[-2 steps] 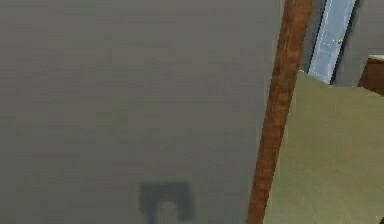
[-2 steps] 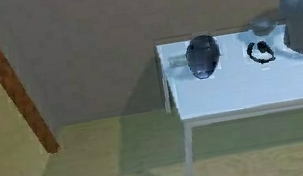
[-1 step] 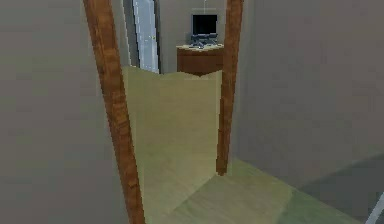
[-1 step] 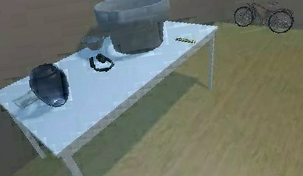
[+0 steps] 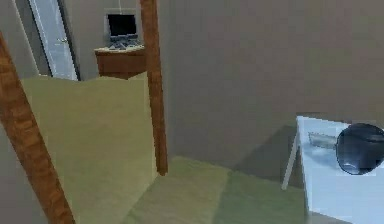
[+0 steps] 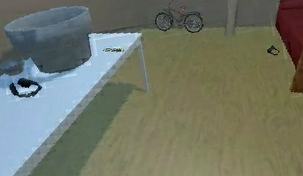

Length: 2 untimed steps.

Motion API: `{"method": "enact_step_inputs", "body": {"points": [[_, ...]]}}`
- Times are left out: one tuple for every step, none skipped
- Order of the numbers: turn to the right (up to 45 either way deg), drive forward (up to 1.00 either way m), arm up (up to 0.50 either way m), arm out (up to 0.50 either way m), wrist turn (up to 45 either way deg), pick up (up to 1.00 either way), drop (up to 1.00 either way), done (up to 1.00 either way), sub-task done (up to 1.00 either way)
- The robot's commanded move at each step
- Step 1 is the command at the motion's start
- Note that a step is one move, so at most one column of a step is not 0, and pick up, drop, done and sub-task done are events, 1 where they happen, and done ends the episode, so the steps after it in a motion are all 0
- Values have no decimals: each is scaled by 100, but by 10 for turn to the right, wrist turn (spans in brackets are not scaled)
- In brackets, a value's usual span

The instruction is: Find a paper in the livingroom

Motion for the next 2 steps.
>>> {"method": "enact_step_inputs", "body": {"points": [[30, 0, 0, 0, 0, 0, 0, 0, 0], [0, 35, 0, 0, 0, 0, 0, 0, 0]]}}
